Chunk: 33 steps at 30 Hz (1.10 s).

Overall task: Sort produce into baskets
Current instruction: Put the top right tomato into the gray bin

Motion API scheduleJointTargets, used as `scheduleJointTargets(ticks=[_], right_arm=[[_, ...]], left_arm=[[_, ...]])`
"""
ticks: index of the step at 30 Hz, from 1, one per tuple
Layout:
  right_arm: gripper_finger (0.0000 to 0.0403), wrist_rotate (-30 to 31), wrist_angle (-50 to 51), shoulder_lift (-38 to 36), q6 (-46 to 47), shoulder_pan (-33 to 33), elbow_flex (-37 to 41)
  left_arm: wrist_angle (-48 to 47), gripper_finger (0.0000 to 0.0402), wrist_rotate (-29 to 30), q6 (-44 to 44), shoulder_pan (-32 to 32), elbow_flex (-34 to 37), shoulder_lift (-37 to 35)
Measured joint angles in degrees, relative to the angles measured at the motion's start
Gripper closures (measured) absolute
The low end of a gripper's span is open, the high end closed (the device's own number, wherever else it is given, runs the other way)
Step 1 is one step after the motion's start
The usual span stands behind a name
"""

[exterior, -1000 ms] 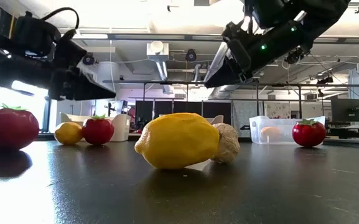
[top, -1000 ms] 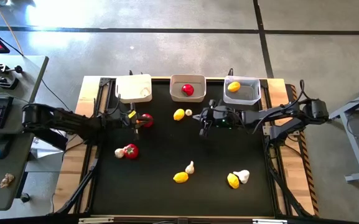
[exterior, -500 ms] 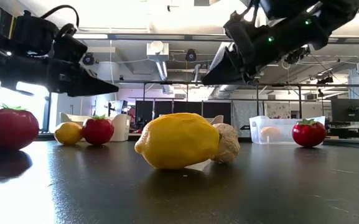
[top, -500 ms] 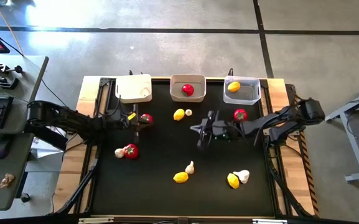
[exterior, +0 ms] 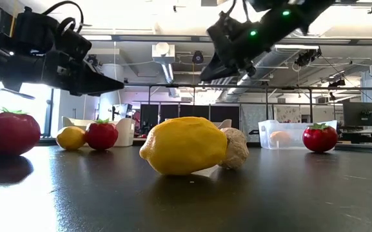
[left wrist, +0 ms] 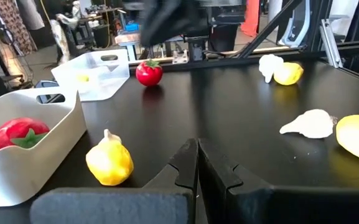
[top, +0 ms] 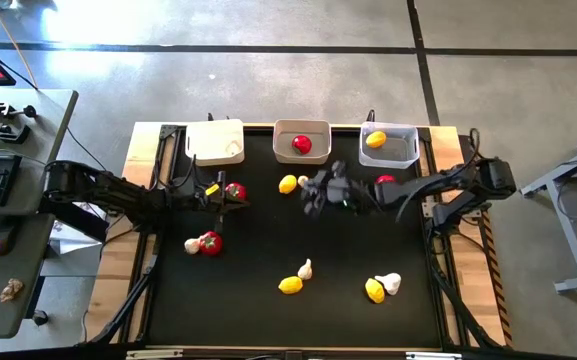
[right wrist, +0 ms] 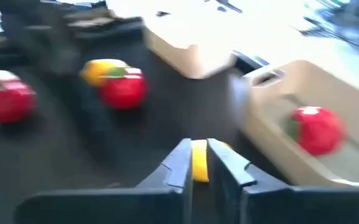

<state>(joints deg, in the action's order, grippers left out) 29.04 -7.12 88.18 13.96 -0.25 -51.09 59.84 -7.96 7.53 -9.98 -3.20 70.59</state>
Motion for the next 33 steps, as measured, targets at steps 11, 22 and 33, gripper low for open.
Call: scheduleJointTargets(ticks=[11,22,33], right_arm=[[0.0394,-19.48,15.17,8.04,-11.34,-22.7,-16.25],[0.04,-31.08,34.52,26.23,-18.68,-30.63,-39.82],[0.0402,-36.43,44.01,31.61,-20.45,-32.3,-46.29]], left_arm=[[0.37,0.0401,3.1,-0.85,-0.13,0.0,0.0],[-0.2,0.0401,4.24,-0.64,-0.13,0.0,0.0],[0.49,0.0401,9.72,1.73,-0.13,0.0,0.0]])
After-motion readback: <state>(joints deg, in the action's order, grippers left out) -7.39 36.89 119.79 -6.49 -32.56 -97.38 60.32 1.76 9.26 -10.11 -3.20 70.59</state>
